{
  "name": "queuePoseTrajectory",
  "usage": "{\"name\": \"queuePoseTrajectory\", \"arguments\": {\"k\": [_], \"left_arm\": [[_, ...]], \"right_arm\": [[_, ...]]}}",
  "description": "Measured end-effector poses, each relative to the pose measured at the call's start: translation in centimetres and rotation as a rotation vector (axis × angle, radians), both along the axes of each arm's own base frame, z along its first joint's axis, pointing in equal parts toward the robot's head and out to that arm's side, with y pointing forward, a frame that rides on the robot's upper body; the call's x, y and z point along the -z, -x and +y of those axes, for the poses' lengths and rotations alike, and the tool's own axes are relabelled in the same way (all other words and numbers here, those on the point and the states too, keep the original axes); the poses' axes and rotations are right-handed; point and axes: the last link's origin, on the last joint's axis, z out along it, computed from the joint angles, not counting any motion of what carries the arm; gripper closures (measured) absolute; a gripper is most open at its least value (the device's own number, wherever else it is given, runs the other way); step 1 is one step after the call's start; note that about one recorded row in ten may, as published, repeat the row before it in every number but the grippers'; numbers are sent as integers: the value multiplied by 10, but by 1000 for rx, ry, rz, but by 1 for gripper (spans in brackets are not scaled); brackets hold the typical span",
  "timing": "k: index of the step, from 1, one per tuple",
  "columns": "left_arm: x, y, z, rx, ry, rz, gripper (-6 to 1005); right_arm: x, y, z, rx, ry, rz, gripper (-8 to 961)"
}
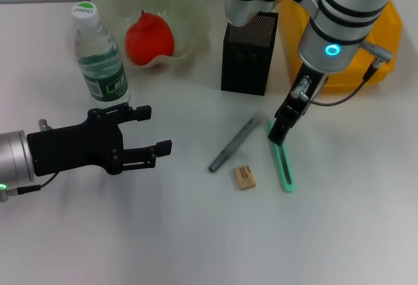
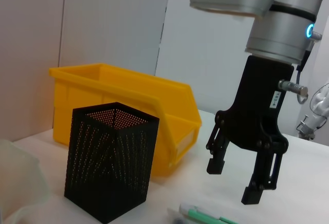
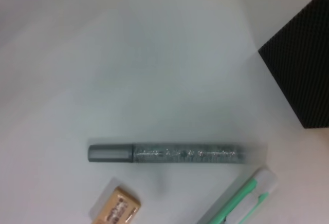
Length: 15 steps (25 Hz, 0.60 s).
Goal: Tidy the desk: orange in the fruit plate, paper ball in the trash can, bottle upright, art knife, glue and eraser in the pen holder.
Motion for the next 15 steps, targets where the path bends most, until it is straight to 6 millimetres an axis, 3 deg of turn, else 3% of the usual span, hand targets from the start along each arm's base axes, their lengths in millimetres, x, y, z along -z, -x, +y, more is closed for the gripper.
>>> {"name": "queuePoseTrajectory", "arguments": {"k": [15], "left_arm": [[1,-3,6,3,-11,11,157]], "right_arm": [[16,-15,-1,1,14,-14,159]]}}
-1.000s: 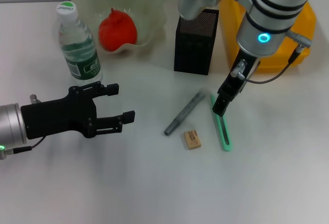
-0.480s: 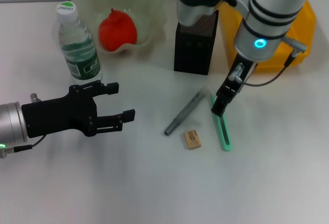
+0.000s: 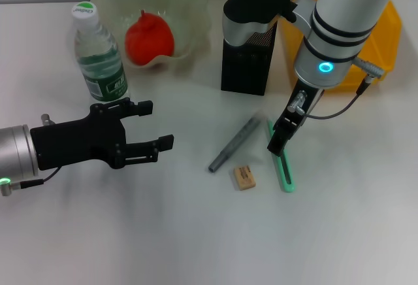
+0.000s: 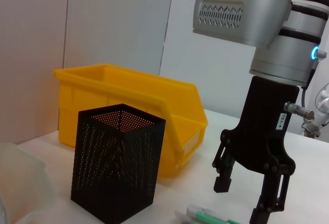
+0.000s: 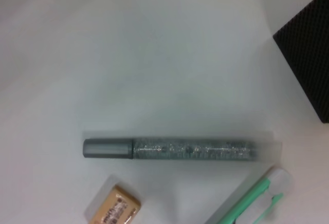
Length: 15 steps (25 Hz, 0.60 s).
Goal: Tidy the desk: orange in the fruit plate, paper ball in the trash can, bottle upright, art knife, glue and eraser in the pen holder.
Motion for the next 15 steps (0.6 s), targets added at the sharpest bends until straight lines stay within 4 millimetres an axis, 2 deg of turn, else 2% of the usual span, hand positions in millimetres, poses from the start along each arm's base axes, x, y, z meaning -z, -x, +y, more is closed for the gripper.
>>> {"name": "queuePoseTrajectory", "arguments": {"k": [15], "left_arm": [[2,0,0,-6,4,-4,157]], "right_arm": [[5,-5,-1,44,-21,24,159]]}}
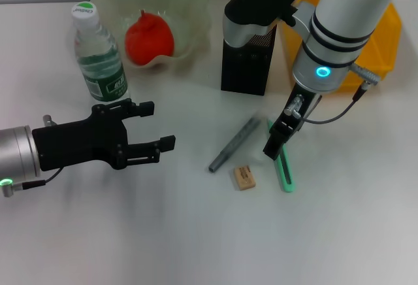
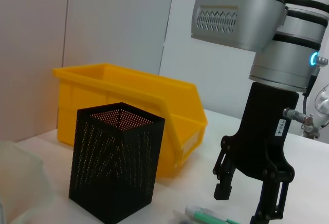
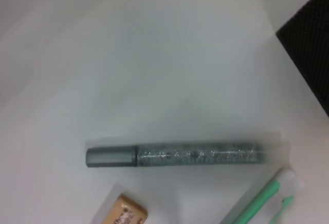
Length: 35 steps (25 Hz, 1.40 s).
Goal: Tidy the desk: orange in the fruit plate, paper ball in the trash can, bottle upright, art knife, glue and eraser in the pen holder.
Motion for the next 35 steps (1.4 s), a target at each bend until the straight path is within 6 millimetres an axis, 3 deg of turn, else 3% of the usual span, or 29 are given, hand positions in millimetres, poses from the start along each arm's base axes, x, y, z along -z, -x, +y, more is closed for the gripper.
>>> {"name": "queuePoseTrajectory", "arguments": {"k": [15,35], "left_arm": [[2,3,-4,4,-4,3,158],[4,2,-7,13,8,3,157]], "right_arm": [[0,0,0,106,-73,-4,159],[9,-7,-4,85,-62,-15,159]]}}
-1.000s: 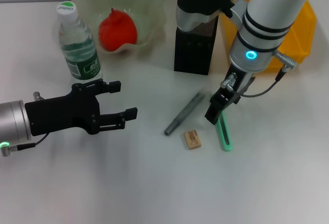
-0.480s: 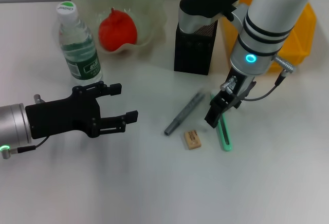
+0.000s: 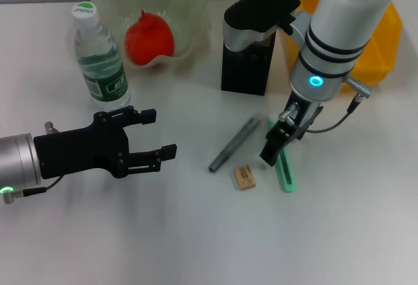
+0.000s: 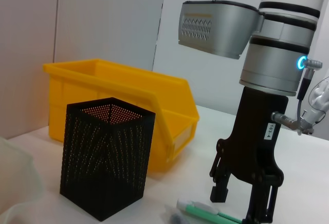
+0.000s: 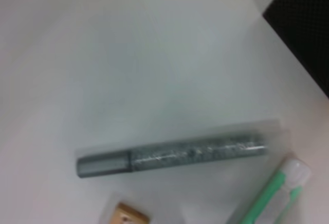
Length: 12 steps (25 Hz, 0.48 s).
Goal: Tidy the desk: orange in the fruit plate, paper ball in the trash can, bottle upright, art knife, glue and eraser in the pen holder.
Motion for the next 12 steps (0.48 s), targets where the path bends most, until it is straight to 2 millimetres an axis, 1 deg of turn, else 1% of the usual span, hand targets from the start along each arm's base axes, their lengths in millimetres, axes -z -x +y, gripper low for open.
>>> {"name": "queuePoseTrajectory", "arguments": {"k": [3,12], "left_arm": [[0,0,0,0,0,1,157],[-1,0,0,1,0,2,157]], "right_arm": [[2,4,-1,2,3,24,159],[2,5,0,-6,6,23,159]]}}
